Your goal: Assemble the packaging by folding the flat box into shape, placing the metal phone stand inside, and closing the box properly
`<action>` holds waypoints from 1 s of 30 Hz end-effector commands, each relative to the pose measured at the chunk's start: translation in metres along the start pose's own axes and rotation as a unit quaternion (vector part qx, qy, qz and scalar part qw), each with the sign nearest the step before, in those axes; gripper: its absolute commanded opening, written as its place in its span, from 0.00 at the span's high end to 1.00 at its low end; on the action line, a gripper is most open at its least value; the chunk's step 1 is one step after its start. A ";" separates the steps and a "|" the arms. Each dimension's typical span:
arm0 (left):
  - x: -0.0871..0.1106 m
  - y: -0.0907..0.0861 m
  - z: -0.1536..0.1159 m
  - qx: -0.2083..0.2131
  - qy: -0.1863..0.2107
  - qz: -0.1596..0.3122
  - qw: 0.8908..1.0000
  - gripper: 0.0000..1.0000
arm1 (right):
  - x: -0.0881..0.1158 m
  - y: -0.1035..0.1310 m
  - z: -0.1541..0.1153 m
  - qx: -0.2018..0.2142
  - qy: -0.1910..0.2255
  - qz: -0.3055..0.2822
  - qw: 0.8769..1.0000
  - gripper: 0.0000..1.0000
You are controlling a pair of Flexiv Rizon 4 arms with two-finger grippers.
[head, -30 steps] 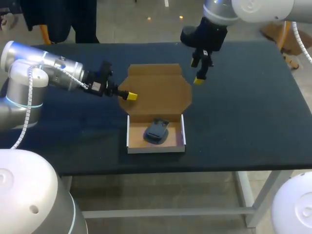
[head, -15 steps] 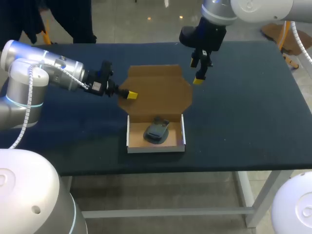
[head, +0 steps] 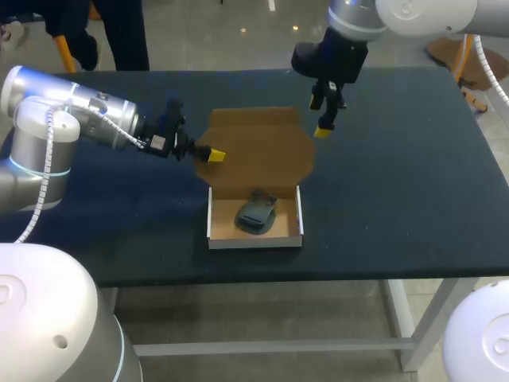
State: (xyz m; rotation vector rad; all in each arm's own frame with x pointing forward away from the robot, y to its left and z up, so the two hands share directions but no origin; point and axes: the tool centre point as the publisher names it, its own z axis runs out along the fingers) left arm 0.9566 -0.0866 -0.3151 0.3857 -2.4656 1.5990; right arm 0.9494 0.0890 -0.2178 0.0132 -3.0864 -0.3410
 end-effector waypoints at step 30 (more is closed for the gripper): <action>0.013 -0.002 -0.001 -0.006 -0.037 0.051 0.998 1.00 | -0.009 0.020 -0.014 0.009 -0.016 -0.017 1.000 0.00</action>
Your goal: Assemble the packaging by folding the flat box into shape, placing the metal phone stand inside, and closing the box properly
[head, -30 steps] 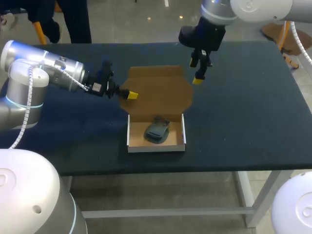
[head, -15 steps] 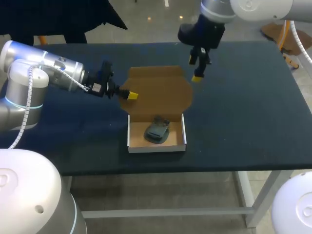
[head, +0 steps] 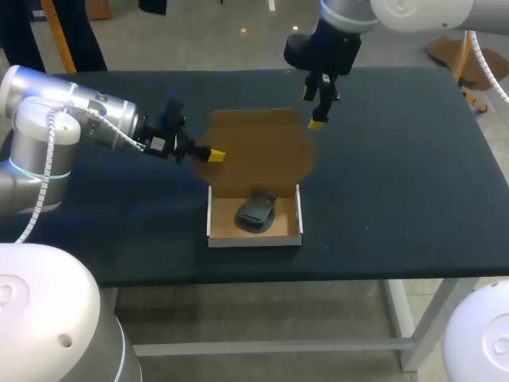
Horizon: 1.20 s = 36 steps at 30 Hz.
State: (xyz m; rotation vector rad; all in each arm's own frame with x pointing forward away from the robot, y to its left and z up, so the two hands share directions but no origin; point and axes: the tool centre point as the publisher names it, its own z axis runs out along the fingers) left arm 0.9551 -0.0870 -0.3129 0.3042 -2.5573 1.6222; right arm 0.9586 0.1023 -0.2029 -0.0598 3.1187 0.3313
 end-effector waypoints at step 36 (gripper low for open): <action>0.027 0.008 0.001 0.006 -0.032 0.153 0.988 1.00 | 0.000 0.019 -0.005 0.010 0.000 -0.013 1.000 0.00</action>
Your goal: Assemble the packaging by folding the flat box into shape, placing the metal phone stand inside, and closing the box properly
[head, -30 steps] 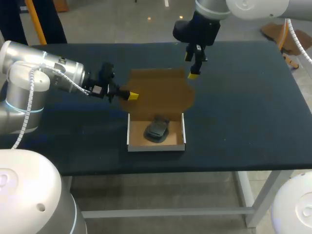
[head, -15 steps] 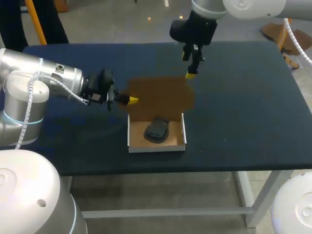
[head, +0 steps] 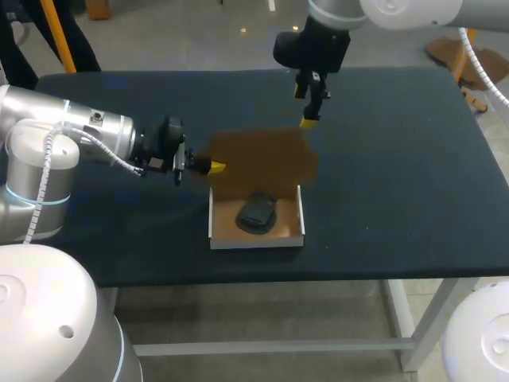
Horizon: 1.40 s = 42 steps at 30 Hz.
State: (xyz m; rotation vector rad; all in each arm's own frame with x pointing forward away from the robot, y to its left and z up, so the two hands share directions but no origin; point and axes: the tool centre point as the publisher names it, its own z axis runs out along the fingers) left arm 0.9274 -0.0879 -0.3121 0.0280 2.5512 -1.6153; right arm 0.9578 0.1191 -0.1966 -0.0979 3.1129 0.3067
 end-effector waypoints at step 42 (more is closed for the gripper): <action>0.002 0.003 0.001 -0.003 0.003 0.005 1.000 1.00 | -0.043 0.079 0.029 0.051 -0.014 -0.007 0.999 0.63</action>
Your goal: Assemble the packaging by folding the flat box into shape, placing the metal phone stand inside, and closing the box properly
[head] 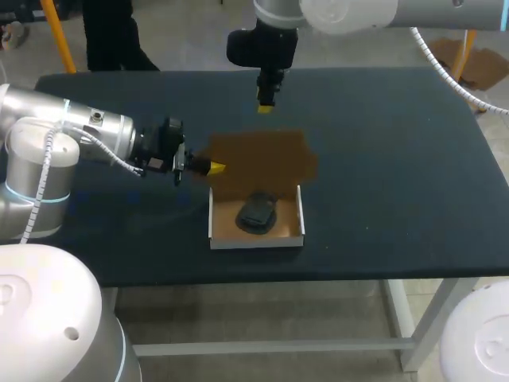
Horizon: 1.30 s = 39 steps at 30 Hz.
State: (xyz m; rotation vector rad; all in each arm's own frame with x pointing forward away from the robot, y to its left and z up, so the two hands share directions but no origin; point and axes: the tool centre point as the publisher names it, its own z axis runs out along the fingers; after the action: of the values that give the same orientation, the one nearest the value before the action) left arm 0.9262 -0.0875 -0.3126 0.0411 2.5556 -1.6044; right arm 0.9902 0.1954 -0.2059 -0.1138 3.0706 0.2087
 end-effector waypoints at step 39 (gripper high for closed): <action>0.000 0.002 0.001 0.001 0.001 0.001 1.000 1.00 | 0.061 0.009 0.017 0.027 0.012 -0.002 1.000 0.72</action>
State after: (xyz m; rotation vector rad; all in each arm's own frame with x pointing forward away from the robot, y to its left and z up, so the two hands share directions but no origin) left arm 0.9261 -0.0875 -0.3128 0.0419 2.5561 -1.6045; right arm 0.9350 0.2054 -0.2240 -0.1189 3.1061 0.1167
